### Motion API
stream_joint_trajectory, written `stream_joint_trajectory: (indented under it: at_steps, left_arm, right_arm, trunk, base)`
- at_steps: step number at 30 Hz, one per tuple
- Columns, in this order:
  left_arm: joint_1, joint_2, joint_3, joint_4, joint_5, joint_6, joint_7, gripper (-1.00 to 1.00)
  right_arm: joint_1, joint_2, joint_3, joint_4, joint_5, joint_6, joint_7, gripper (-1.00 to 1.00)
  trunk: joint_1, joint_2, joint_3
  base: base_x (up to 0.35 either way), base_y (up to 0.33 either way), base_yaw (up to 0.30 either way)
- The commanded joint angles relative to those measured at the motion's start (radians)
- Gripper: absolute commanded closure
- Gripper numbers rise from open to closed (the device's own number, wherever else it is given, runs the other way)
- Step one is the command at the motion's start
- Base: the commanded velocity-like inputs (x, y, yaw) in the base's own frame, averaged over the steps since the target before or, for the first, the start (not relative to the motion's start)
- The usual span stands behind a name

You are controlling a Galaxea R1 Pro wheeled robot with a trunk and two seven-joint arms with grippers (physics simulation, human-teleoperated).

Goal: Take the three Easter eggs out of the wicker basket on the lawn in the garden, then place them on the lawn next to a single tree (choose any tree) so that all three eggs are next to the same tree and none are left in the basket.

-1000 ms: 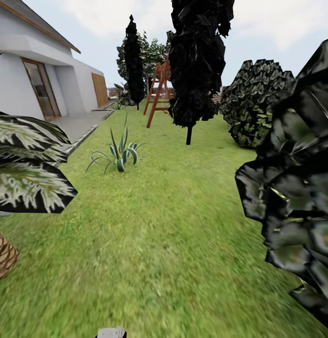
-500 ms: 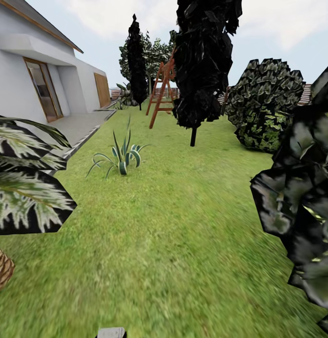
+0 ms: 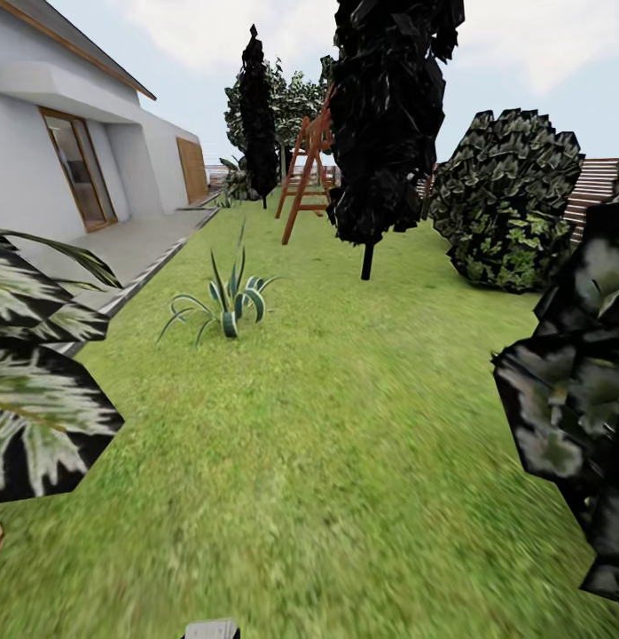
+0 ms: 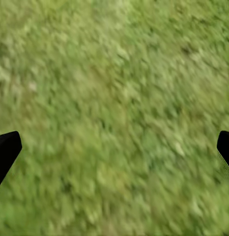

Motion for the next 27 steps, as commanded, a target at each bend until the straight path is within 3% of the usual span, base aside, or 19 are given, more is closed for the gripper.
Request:
stream_joint_trajectory:
  at_steps: [1,27]
  left_arm:
    - [0.000,-0.001,0.000,0.001,0.001,-0.003,0.001,-1.00]
    - [0.000,-0.002,-0.001,0.002,0.001,-0.003,0.001,-1.00]
  right_arm:
    - [-0.001,0.001,-0.001,0.002,0.000,-0.003,0.000,-1.00]
    - [-0.001,-0.002,0.002,0.006,-0.002,-0.003,-0.001,-1.00]
  trunk:
    - [0.000,0.000,-0.001]
    - [0.000,0.000,-0.001]
  base:
    - [0.332,0.000,0.000]
    - [0.332,0.000,0.000]
